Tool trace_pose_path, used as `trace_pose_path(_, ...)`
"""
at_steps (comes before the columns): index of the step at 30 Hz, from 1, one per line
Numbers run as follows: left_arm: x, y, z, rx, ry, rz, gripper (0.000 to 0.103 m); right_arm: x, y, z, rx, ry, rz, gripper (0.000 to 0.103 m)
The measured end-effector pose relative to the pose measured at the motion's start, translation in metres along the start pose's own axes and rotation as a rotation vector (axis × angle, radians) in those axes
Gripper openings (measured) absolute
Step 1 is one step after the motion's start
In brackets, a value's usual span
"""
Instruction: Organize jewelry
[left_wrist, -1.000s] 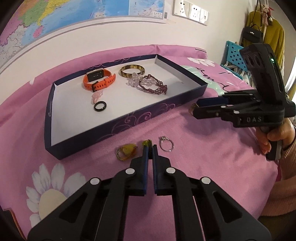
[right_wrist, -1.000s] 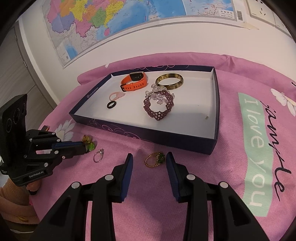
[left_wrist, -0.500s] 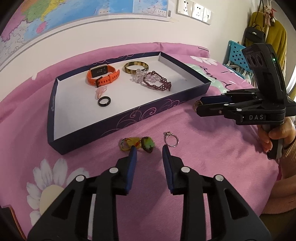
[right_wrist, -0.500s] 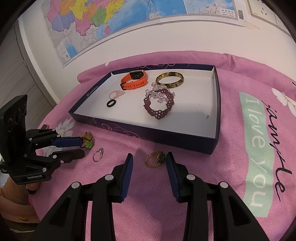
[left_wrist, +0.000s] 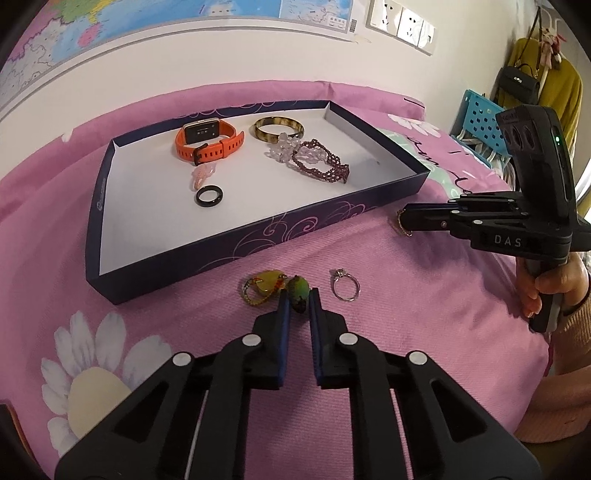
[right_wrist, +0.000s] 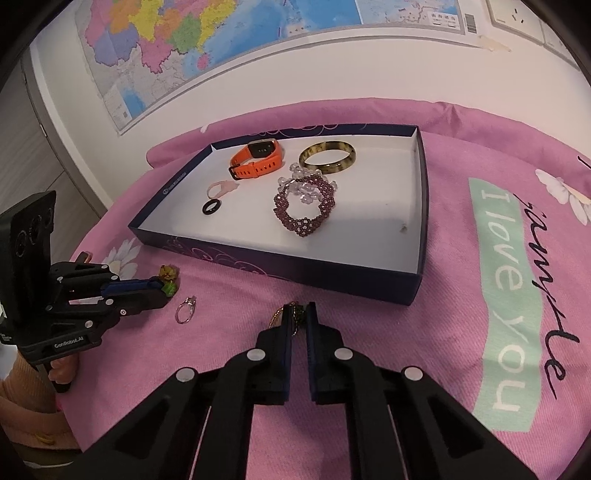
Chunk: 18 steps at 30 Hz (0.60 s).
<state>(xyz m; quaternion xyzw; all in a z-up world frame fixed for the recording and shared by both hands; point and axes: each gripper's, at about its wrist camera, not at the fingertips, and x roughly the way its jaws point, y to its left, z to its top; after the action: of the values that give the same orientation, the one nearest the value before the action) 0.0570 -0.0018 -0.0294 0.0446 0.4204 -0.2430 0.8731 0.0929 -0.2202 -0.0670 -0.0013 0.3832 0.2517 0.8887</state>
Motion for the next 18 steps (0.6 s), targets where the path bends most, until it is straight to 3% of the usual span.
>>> trace_pose_path(18, -0.025, 0.002, 0.006, -0.022, -0.07, -0.022, 0.01, -0.023, 0.019, 0.02, -0.039, -0.068, 0.064, 0.006)
